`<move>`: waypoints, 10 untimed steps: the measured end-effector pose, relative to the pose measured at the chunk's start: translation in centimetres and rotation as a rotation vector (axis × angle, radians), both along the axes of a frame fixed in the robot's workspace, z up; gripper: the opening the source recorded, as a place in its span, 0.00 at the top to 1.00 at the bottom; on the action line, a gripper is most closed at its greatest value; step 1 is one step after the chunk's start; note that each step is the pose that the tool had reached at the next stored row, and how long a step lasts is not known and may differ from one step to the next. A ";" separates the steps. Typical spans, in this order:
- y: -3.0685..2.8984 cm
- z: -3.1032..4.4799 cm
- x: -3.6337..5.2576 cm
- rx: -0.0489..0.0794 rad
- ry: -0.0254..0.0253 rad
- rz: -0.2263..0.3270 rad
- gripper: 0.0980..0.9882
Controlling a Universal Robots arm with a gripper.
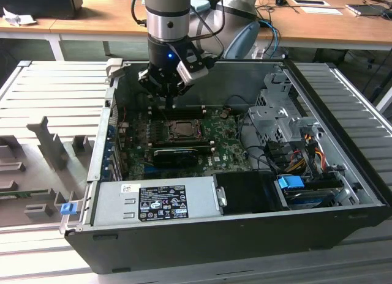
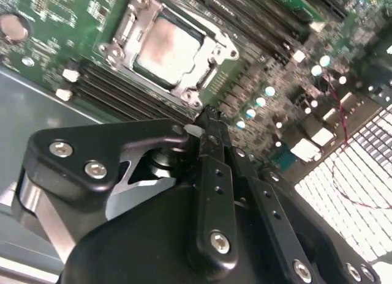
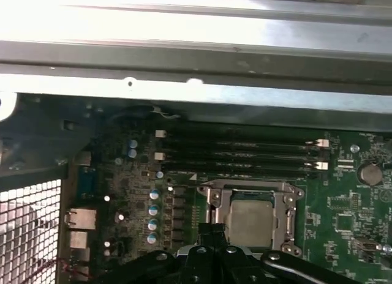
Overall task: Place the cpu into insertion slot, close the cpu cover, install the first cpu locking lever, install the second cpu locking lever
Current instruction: 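Install the first cpu locking lever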
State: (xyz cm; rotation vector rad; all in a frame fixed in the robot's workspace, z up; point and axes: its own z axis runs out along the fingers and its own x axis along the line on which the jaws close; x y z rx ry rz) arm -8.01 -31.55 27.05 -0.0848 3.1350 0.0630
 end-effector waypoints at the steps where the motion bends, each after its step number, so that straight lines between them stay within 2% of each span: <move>1: 0.00 -0.11 -0.37 0.003 -0.0002 0.000 0.99; 4: 0.01 -0.32 -1.13 0.003 0.0000 0.000 0.99; 7: 0.04 -0.60 -2.39 0.003 -0.0001 0.000 0.99; 10: 0.16 -0.73 -2.96 0.003 -0.0001 0.000 0.99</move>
